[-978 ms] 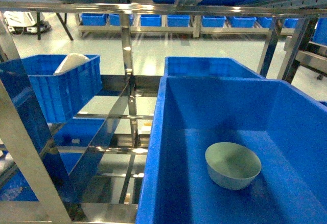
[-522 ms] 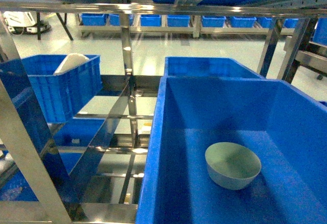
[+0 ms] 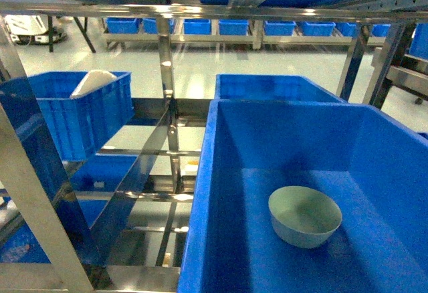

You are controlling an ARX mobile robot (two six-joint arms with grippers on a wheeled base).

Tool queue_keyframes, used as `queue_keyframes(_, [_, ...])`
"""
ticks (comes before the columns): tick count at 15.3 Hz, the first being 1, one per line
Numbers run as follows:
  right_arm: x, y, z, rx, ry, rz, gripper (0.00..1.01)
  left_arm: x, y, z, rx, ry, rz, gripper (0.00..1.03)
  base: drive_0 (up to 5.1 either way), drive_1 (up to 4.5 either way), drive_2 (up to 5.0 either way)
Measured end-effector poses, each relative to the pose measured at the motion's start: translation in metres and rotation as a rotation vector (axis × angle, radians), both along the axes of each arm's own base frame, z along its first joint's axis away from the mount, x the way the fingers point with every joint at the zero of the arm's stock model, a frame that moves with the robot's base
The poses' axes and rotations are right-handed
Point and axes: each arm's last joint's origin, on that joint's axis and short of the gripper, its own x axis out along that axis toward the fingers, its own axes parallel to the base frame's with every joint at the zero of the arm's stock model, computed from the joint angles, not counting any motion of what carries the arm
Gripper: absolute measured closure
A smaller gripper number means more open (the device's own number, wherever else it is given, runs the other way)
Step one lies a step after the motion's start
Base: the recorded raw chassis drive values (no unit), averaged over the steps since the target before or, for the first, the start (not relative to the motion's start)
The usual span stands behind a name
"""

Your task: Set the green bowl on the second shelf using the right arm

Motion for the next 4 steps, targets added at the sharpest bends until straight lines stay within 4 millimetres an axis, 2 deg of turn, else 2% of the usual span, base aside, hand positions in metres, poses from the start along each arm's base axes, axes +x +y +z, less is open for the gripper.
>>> queue_keyframes(4, [0.0,0.0,0.0,0.0,0.0,0.0,0.03,0.0,0.0,0.0,0.0,0.0,0.0,0.05,0.0,0.0,0.0])
